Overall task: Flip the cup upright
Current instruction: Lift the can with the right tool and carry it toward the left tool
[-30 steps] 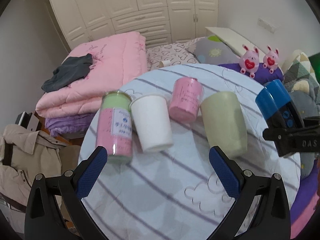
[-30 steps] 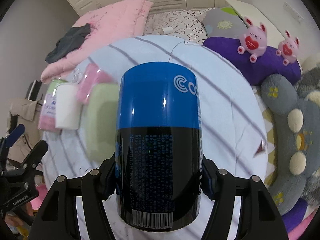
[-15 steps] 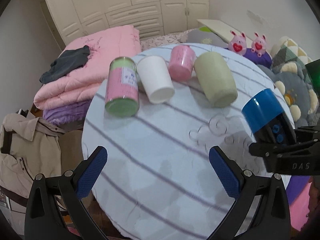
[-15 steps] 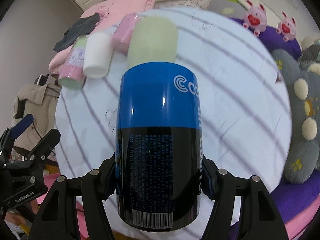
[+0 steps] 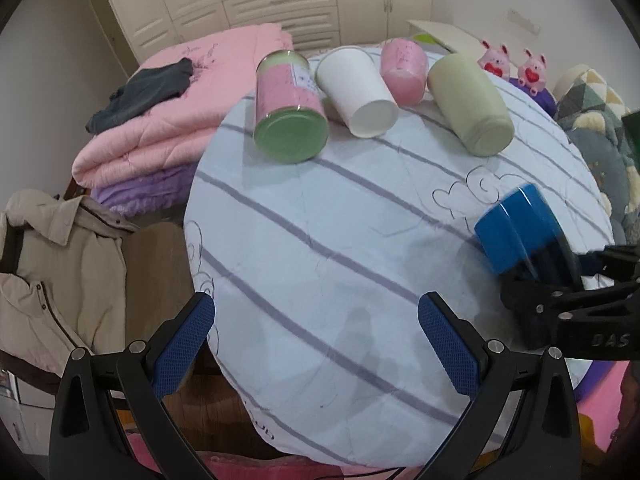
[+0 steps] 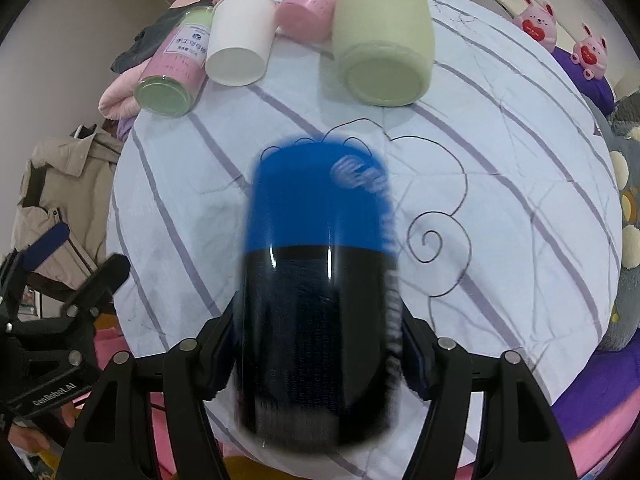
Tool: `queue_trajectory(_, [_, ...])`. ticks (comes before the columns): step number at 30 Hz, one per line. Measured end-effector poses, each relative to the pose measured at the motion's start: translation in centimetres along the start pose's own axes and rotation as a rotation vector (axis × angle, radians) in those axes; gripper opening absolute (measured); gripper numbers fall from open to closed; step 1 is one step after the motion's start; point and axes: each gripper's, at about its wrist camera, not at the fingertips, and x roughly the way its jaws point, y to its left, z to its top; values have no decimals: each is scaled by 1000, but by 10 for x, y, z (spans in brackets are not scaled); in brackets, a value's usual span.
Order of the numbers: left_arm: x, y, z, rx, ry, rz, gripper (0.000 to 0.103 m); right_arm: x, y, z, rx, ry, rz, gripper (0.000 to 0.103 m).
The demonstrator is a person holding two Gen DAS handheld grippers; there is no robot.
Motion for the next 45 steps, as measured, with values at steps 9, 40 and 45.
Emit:
queue_trajectory(9, [-17,2,-2,-31,-38,-17,103,-25,10,2,-44,-48,-41,81])
queue_trajectory(40, [-34,-102,21,-80,41,-86,103,-66,-72,-1,-54,-113,-27,81])
queue_trajectory(45, [-22,-115,30,-131,85,-57,103,-61,-97,4,-55,-95,-15,81])
